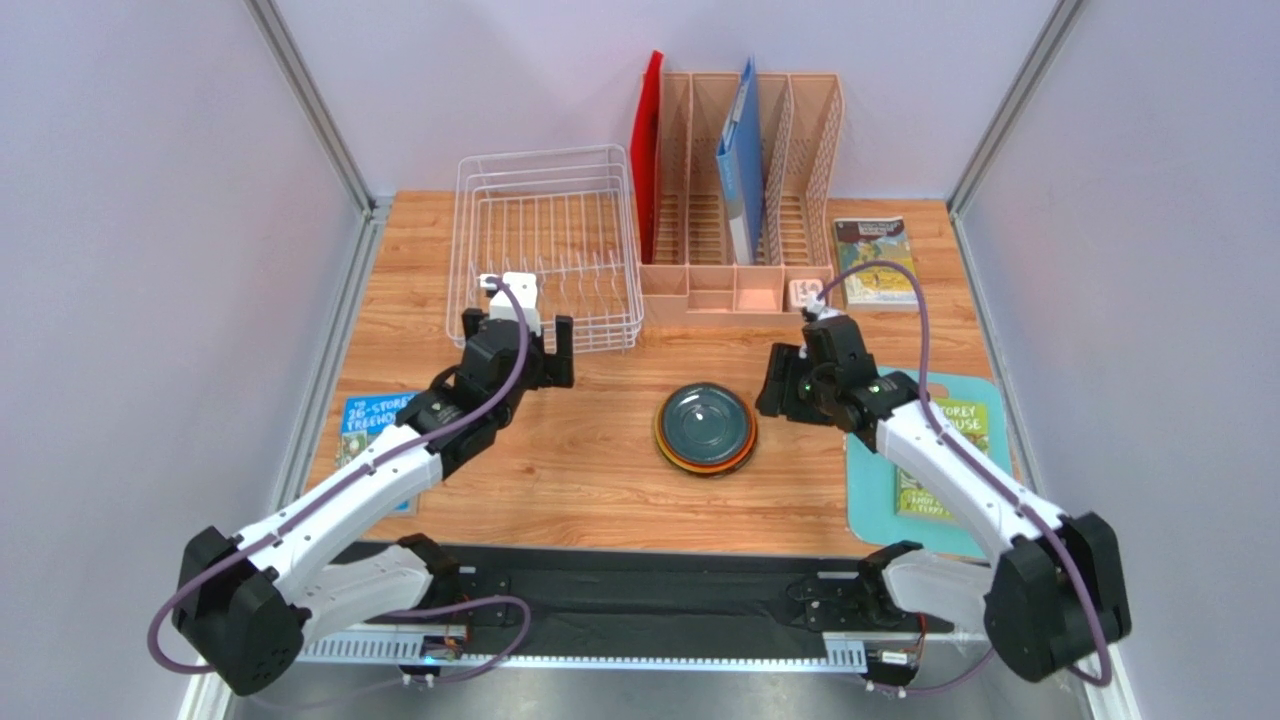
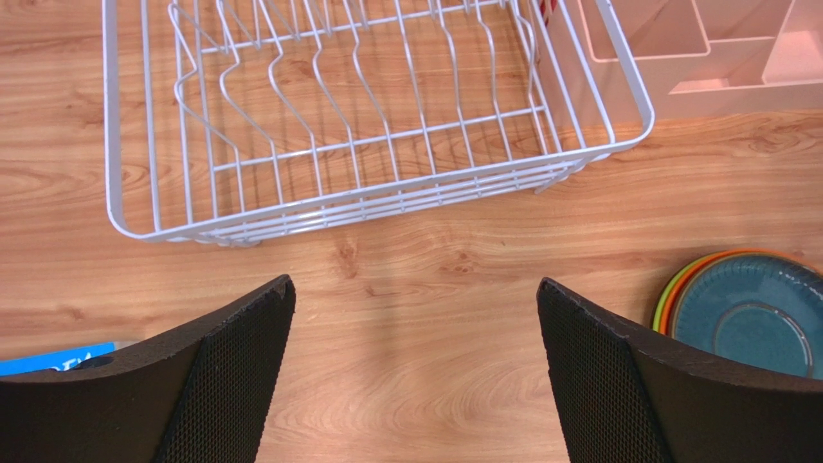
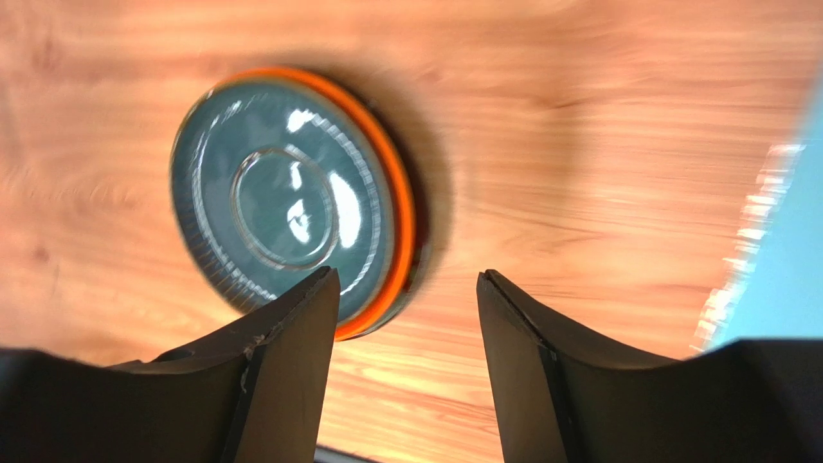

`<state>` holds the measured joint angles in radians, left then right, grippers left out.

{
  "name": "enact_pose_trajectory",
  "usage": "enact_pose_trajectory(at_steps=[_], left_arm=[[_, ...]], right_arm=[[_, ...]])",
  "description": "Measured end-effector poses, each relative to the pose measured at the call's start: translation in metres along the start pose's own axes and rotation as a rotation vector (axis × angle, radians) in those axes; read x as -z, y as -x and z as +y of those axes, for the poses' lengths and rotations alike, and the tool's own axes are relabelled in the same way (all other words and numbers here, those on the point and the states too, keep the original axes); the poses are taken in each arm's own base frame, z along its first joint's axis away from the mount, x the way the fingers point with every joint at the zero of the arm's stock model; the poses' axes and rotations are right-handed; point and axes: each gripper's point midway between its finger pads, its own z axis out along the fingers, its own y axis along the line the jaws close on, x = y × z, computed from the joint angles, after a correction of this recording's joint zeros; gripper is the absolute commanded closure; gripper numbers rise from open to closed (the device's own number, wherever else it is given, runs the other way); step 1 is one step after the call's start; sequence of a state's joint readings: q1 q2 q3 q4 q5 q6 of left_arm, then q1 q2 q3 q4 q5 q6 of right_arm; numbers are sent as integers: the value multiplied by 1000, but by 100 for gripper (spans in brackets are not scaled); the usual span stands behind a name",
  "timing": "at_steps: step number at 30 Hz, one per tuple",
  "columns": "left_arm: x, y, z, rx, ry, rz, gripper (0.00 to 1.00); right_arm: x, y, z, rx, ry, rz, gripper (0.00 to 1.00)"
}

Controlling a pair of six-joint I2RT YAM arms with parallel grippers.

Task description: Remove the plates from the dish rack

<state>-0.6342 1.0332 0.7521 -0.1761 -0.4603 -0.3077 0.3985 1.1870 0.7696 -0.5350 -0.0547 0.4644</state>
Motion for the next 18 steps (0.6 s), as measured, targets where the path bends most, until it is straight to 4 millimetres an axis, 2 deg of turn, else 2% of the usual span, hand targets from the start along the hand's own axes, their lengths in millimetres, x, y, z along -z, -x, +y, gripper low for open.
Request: enact_pose_trajectory(at_steps=[6,8,11,16,18], left_arm=[[2,7,1,-12,1,-11,1],[4,8,3,-18,6,-15,1],[10,15,5,-18,4,-36,0],[25,32,8,2,-14,-97,0],[29,37,8,12,-22,-115,1]], right_arm=[[42,53,-35,6,-200,-315,39],[50,66,-46,9,-261,-403,36],[52,73,-68,16,-365,-486,35],[48,64,-106,39,-539,-538,33],[49,65,-114,43,-581,-559,33]])
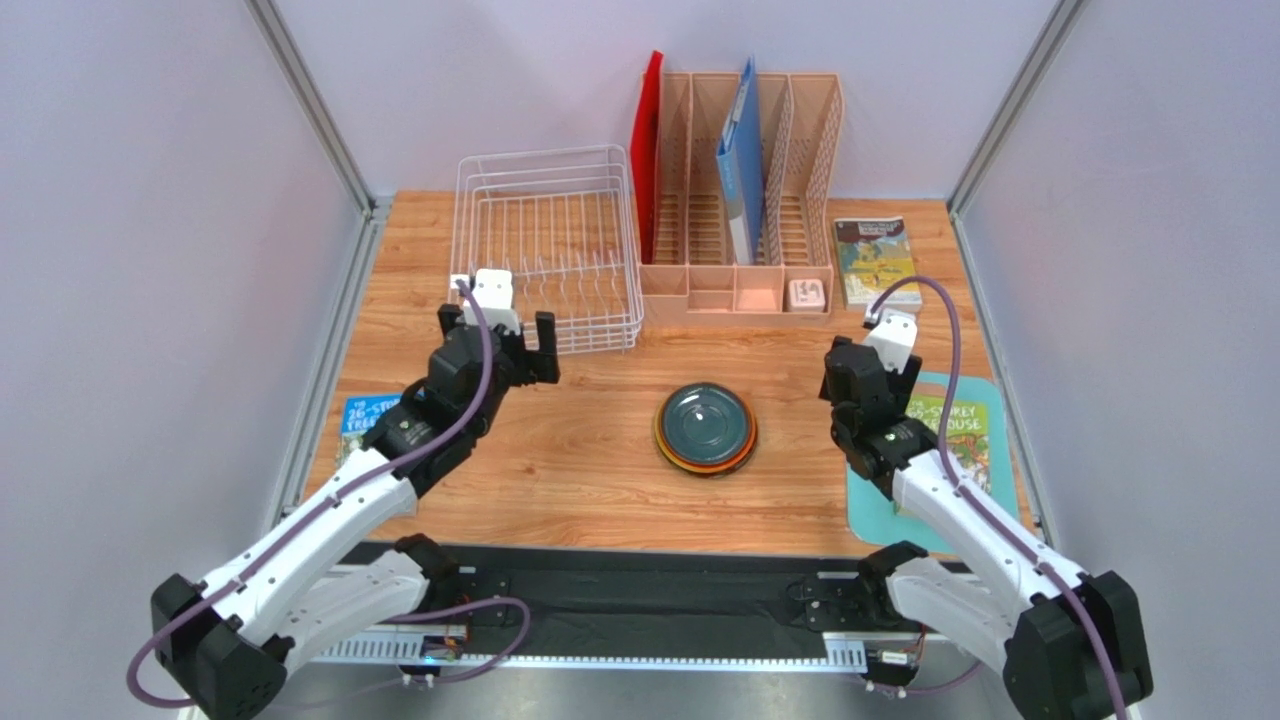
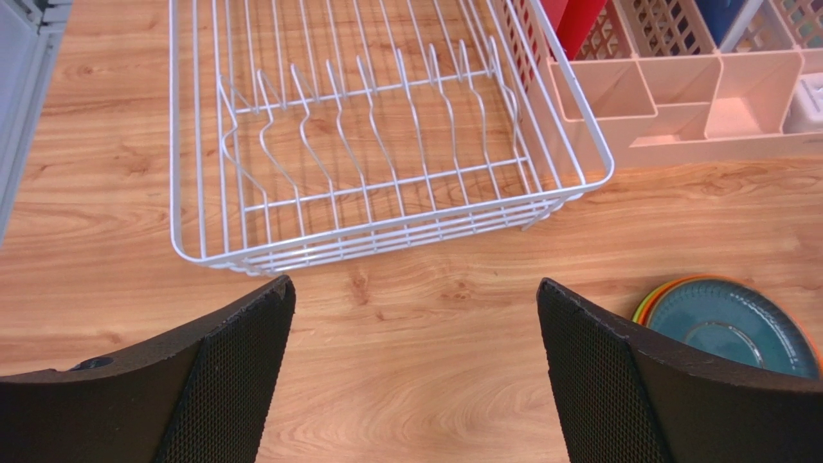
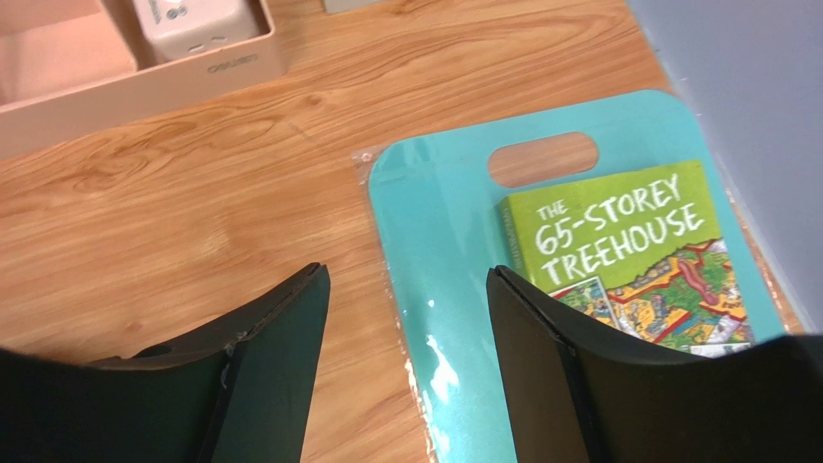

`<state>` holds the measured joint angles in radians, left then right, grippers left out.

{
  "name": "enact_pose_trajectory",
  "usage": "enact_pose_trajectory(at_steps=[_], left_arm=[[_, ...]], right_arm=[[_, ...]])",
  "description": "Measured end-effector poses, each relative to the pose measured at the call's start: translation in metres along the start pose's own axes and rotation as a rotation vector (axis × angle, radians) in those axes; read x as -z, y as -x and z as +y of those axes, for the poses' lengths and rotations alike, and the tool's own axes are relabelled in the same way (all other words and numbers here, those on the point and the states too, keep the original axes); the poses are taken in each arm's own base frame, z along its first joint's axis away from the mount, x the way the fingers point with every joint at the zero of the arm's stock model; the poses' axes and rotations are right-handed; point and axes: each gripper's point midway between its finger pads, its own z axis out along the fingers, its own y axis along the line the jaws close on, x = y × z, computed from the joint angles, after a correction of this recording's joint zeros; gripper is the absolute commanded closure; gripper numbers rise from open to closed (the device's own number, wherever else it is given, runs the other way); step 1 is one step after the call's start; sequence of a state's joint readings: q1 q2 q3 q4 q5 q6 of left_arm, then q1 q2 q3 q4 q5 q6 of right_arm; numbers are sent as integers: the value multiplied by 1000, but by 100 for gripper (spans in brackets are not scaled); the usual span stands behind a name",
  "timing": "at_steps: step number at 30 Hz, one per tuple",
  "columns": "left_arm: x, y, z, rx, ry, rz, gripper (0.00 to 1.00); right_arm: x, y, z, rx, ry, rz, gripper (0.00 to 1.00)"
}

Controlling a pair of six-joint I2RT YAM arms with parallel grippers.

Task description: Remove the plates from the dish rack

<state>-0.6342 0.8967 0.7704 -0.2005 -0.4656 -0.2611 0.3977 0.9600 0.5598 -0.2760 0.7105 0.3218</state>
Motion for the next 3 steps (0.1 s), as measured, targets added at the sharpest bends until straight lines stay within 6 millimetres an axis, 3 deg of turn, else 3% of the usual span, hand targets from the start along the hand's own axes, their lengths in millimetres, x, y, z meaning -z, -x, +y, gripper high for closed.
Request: enact_pose_trajectory(at_steps=[3], left_arm=[[3,3,0,7,-5,-11,0]], right_arm=[[-4,5,-7,-6,-46,-44,33]])
